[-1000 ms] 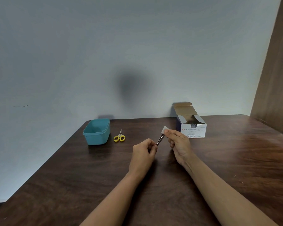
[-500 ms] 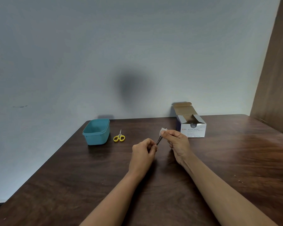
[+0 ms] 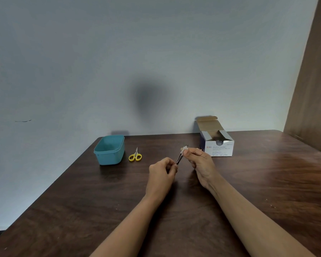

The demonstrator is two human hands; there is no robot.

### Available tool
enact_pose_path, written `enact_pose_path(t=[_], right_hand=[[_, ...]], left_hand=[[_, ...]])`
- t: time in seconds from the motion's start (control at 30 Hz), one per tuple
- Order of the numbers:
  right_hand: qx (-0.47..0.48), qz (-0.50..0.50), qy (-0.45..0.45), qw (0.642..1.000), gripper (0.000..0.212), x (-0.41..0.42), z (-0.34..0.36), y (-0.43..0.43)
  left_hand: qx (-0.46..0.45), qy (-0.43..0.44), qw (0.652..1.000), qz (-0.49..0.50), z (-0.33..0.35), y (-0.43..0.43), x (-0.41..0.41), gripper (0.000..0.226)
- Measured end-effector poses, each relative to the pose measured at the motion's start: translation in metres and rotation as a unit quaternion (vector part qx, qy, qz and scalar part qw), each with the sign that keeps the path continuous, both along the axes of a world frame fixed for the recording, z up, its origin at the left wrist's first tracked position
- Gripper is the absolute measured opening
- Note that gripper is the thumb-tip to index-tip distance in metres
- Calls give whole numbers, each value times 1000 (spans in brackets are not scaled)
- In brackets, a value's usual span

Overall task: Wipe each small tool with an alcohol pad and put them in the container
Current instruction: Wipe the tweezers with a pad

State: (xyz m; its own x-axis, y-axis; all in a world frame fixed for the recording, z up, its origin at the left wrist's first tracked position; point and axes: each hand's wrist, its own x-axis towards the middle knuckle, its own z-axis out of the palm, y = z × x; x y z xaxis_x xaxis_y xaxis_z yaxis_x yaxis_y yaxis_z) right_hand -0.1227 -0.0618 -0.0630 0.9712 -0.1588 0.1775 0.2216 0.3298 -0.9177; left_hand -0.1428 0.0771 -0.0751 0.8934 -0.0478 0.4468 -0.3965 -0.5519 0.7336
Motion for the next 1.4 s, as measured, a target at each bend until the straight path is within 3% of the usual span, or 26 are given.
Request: enact_pose_path(t=[0.33, 0.5, 1.07, 1.4], right_hand=[[0, -17, 19, 1000, 9, 1, -2, 2], [-44, -14, 18, 999, 3, 2, -4, 2], [-214, -23, -53, 975, 14, 6, -16, 11], [-278, -26, -25, 960, 9, 6, -17, 14]], left_hand=[[11, -1, 1000, -6, 1, 0, -1, 9], [12, -4, 1000, 0, 0, -1, -1, 9], [-2, 0, 1000, 15, -3, 4, 3, 11], [4, 3, 1000, 28, -4, 7, 5, 8]])
